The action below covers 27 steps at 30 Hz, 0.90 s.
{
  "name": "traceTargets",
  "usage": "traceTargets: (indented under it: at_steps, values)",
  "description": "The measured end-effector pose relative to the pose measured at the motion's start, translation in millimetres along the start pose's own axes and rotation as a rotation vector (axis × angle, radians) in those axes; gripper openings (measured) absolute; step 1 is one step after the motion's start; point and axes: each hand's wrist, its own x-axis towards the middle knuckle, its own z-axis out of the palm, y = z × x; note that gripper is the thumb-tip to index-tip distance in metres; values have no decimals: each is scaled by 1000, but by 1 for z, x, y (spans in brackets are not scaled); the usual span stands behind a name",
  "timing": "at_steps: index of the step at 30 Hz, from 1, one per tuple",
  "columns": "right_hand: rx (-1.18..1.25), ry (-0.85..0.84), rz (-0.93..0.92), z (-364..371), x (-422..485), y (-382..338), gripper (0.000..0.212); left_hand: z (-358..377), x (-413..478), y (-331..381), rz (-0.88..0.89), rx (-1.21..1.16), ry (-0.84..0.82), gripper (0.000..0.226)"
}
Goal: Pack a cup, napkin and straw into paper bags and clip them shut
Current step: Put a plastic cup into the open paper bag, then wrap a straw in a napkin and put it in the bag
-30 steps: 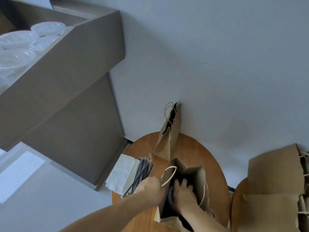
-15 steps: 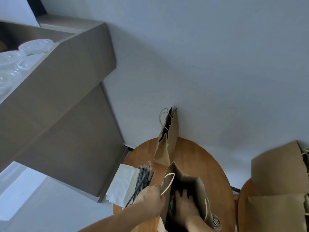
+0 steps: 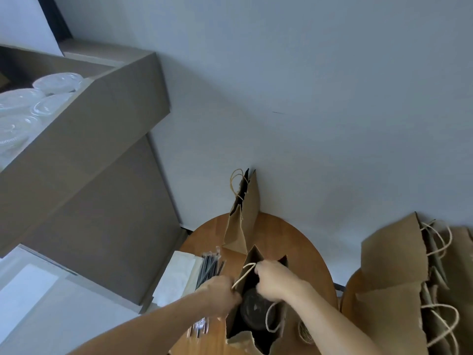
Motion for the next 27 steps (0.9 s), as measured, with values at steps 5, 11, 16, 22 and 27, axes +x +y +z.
traceTargets:
  at_steps: [5,11,16,22,27]
  values:
    - [-12,276,-25,-60,-22,-11,34,-33,2,-8,112,211,-175,53]
    - [219,334,-52,-54,13,-54,34,-86,15,-33,160,213,53,18]
    - [490,185,-3,3,76,-108,18,-119,36,-93,1,-19,215,30]
    - [656,96,198,97,151,-140,37,-119,71,-171,-151,-121,228,22]
    - [496,57,353,150,195,-144,37,-110,95,-205,-231,-276,254,16]
